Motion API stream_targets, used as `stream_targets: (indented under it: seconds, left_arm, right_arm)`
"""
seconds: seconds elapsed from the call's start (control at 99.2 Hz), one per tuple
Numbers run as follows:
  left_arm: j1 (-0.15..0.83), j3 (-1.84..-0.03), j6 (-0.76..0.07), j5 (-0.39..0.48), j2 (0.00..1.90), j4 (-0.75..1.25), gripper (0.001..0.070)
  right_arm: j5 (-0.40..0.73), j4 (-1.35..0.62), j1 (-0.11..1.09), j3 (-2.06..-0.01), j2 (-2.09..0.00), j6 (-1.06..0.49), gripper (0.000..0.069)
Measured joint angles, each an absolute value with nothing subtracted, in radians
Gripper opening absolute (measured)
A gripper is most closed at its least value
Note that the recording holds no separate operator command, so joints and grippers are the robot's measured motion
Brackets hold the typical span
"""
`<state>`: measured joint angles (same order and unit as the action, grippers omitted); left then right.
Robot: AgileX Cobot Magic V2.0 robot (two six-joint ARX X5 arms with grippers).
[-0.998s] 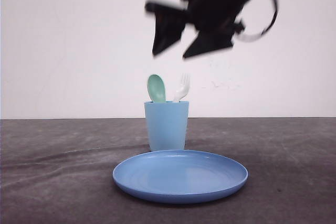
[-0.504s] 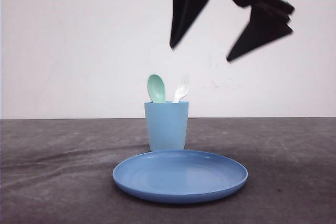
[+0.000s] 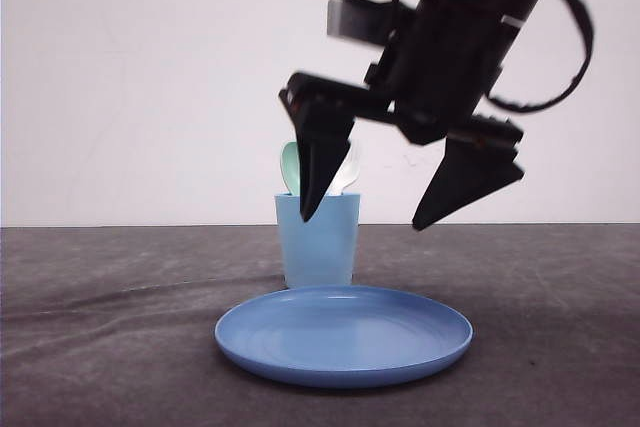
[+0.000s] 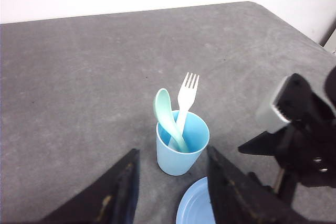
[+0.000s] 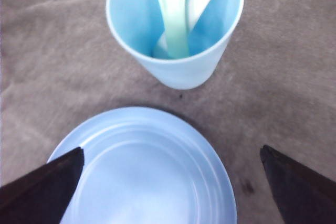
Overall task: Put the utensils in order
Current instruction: 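Lower the open right gripper around the blue cup and close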
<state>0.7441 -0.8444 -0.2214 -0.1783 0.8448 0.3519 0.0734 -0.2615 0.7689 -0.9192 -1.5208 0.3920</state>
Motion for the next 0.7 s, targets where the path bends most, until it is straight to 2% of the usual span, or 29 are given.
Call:
stream_targets:
  seconds: [0.161, 0.695]
  left_arm:
    - [0.744, -0.844, -0.224, -0.178, 0.845, 0.352, 0.0229]
    - [0.744, -0.844, -0.225, -0.178, 0.845, 0.353, 0.0229]
  right_arm:
    - [0.025, -0.215, 0.743, -0.928, -1.587, 0.399, 0.068]
    - [0.018, -0.269, 0.714, -1.188, -1.823, 0.37, 0.068]
